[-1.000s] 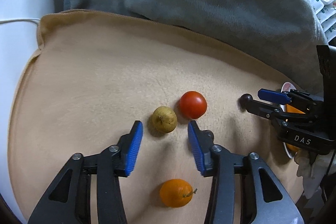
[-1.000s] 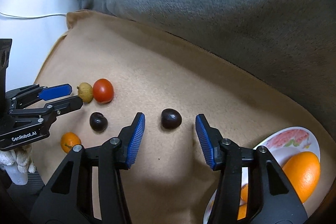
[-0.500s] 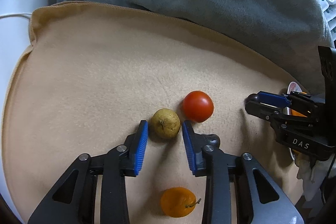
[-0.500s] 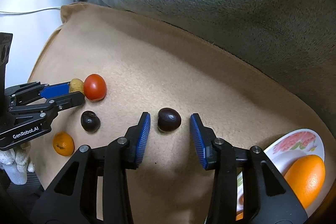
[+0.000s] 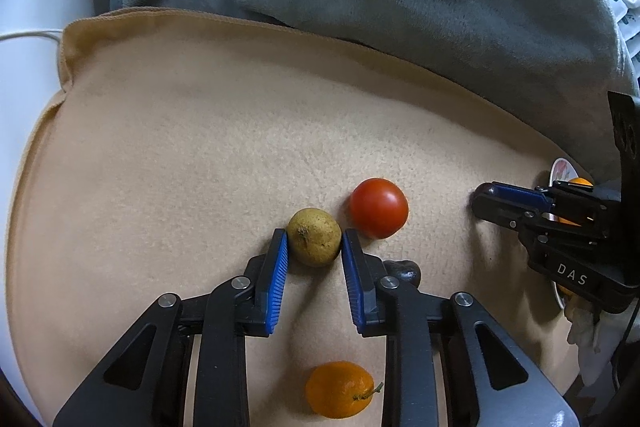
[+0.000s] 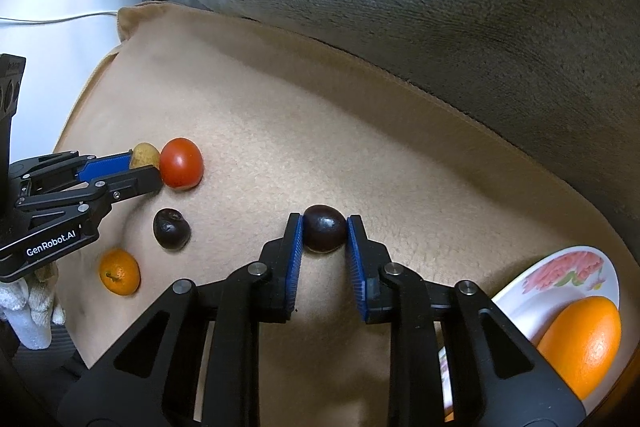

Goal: Organize fruits
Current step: 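Grasp a dark grape with the right gripper while the left gripper grasps the brownish fruit, then carry the grape and brownish fruit onto the plate and open both grippers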

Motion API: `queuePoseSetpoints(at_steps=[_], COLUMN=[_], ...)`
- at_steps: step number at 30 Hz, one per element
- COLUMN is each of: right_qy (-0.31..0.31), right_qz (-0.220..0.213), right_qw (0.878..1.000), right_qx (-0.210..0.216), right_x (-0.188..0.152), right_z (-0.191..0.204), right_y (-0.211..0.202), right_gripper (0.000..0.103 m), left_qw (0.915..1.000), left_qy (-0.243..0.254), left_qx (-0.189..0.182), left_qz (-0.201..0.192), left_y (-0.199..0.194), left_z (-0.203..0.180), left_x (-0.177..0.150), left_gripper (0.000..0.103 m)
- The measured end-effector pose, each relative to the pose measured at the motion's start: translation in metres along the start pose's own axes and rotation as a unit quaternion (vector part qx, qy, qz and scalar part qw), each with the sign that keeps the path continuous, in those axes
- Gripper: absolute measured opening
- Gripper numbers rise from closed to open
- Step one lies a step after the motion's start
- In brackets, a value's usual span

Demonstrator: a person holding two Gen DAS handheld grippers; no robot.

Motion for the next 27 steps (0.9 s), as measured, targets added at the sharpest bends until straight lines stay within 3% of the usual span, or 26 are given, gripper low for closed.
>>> queuePoseSetpoints(at_steps=[13,27], right_qy=[0.003,0.022], right_qz=[-0.025,-0.060], right_qw=[1.000,0.998], right_qx=[0.009,0.010], right_x=[-0.012,-0.036], right_z=[-0.002,-0.021], right_y=[-0.029,-0.074], right_gripper=[0.023,0.023], left_qw=[0.9996,0.9976], left_qy=[0.015,0.055], left_qx=[0.006,0.004], left_qz=[-0.024,-0.043], left_y=[-0.031,-0.059], left_z=[0.000,-0.047], left_x=[-0.001,-0.012], left_gripper=[0.025,0.025])
Point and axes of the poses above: each gripper's, at about its wrist camera, not at the fingertips, and y roughly the way its jaws point, z to its left, x to its top, the point moved 7 cm from there along y, roughly the way its jaws point, and after that the axes turned 9 degrees about z, right-handed, at the moved point
